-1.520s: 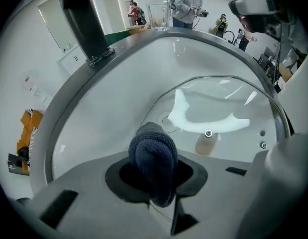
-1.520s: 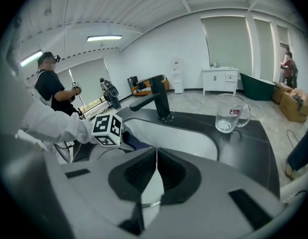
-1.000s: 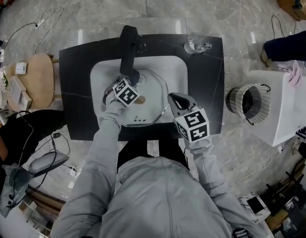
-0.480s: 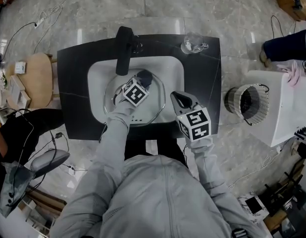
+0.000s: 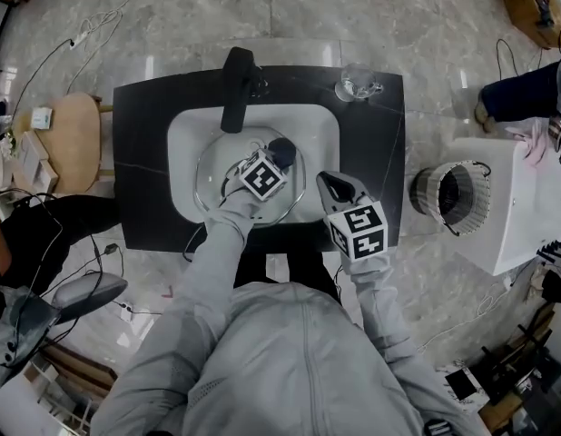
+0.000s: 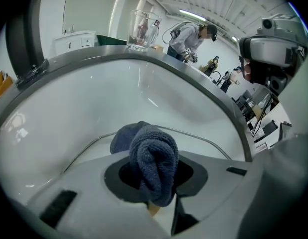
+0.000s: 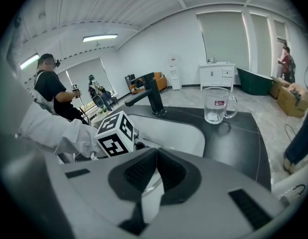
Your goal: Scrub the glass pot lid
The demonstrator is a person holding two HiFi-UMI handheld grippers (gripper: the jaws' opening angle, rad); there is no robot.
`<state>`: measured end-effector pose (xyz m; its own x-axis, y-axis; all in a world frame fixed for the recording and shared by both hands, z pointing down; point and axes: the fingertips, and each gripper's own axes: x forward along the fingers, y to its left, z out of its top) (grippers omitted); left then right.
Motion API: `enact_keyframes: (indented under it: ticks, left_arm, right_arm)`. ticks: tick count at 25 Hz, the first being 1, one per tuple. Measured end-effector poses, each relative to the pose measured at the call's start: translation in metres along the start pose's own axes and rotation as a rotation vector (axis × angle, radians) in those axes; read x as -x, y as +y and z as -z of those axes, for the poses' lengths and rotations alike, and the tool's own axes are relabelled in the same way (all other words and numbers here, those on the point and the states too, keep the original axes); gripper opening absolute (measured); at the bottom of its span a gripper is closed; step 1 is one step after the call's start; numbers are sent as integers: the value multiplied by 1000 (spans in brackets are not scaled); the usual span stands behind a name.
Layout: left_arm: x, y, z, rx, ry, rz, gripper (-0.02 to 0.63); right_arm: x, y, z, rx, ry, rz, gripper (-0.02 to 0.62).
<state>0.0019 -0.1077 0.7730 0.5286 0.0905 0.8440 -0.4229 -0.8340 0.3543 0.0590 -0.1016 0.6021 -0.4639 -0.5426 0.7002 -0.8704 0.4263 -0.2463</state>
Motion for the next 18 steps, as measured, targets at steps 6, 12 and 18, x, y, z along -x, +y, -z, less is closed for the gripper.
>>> enact_keyframes:
  ticks: [6,12,18]
  left_arm:
    - [6,9,23,15,56,-25,94]
    - [23,31,55,4,137,-89,94]
    - [47,54,81,51,174,-129,94]
  right_arm:
    - [2,10,-2,13,0,-3,29]
    - [4,16,-4,26,2,-8,29]
    - [2,26,-7,42,9,-24,29]
